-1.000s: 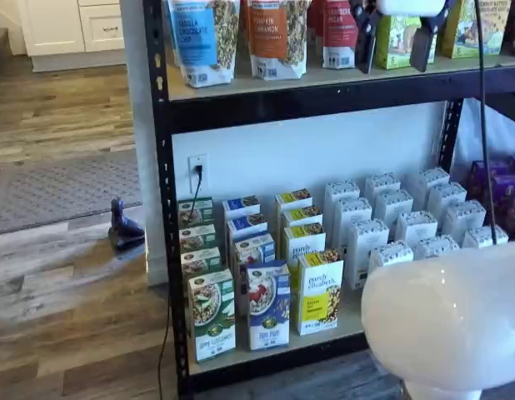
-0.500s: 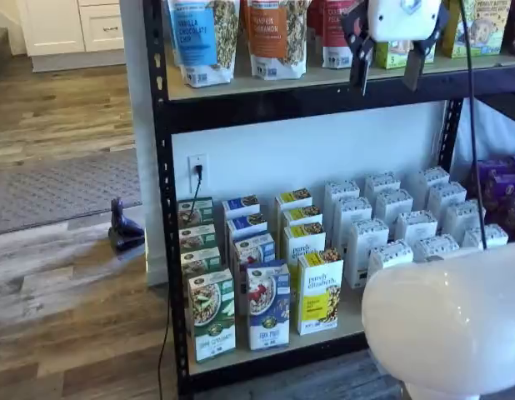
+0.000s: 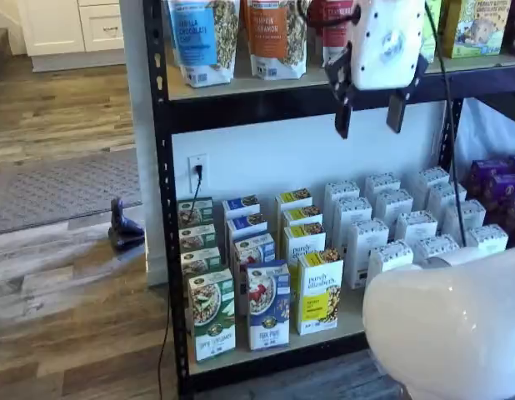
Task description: Pick up the blue and white box that is on the bottom shelf, the second box from the left
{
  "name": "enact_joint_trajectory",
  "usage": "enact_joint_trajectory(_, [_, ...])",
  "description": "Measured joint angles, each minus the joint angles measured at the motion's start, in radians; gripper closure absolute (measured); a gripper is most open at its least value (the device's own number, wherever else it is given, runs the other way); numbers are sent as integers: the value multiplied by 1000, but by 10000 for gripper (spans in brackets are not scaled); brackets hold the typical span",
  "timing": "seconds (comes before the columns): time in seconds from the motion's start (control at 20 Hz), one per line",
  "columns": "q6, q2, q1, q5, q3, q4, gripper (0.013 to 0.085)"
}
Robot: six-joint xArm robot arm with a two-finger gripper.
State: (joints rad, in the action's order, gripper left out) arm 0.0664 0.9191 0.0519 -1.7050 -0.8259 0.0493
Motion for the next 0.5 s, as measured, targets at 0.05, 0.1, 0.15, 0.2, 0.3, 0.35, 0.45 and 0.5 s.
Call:
enact_joint_trajectory(0.05, [6, 2, 6, 19, 23, 0, 130])
enact_joint_trajectory(0.1, [11, 3, 12, 39, 46, 0, 130])
enact_joint_trajectory(0.15, [14, 4, 15, 54, 63, 0, 130])
enact_joint_trajectory(0.2, [16, 3, 18, 68, 80, 1, 130])
enact_joint_trajectory(0.3, [26, 3, 29, 95, 110, -6, 130])
enact_joint_trajectory(0.35, [36, 1, 40, 113, 131, -16, 130])
enact_joint_trajectory(0.45, [42, -2, 47, 143, 164, -16, 130])
enact_joint_trajectory(0.5, [47, -5, 52, 163, 185, -15, 130])
